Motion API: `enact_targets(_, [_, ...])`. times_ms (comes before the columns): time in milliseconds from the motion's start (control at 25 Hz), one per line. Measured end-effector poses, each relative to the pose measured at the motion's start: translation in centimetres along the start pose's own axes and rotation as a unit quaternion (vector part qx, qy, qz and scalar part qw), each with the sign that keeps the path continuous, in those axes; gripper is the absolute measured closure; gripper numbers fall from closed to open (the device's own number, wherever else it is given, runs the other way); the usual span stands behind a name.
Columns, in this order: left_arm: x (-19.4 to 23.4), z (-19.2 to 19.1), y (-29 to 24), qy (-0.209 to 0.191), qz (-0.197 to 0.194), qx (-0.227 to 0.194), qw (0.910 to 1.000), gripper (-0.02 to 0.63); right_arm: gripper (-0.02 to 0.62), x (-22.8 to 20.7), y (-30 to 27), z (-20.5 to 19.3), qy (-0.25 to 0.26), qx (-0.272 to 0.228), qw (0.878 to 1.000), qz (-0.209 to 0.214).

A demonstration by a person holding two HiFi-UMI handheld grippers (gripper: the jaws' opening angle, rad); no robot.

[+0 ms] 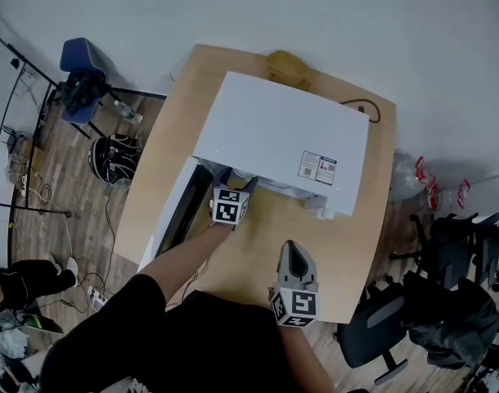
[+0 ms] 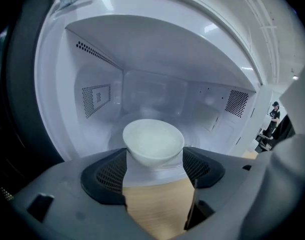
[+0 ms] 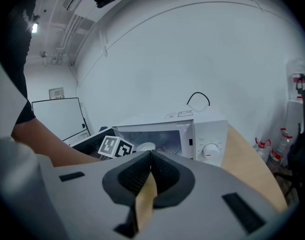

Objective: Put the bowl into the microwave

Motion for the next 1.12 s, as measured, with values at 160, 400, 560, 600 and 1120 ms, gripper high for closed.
enact_targets(160, [-0.2, 0.4, -1.0, 0.000, -0.006, 0.002, 1.0000, 0.255, 0.535, -0.5, -0.2, 0.1, -0.004, 0.002, 1.000, -0.004])
enact_targets(400, [-0.5, 1.3, -2.8, -0.001, -0.011, -0.001, 0.9999, 0.255, 0.535, -1.6, -0.8, 0.7, 0.000, 0.001, 1.000, -0.009])
enact_targets(560, [-0.7, 1.8, -3.9, 0.004, -0.017, 0.000, 0.9998, 0.255, 0.535, -2.6, -0.8, 1.2, 0.001, -0.001, 1.000, -0.016])
enact_targets(600, [-0.8, 1.9, -4.2, 0.008, -0.019, 0.001, 0.9998, 0.255, 0.535, -2.9, -0.8, 1.3, -0.001, -0.002, 1.000, -0.019])
enact_targets(1120, [-0.8, 2.0, -3.7, -0.016, -0.043, -0.003, 0.9990, 0.255, 0.534, -2.9, 0.9, 1.4, 0.013, -0.010, 1.000, -0.027])
Point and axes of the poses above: the fingertips, and each gripper's own axes: y backward along the fingers, x to its left, z out of its top, the point moved 3 cm from there along y, backward along the fingers, and after that the axes turned 14 degrees about -y, right-handed, at the moved point
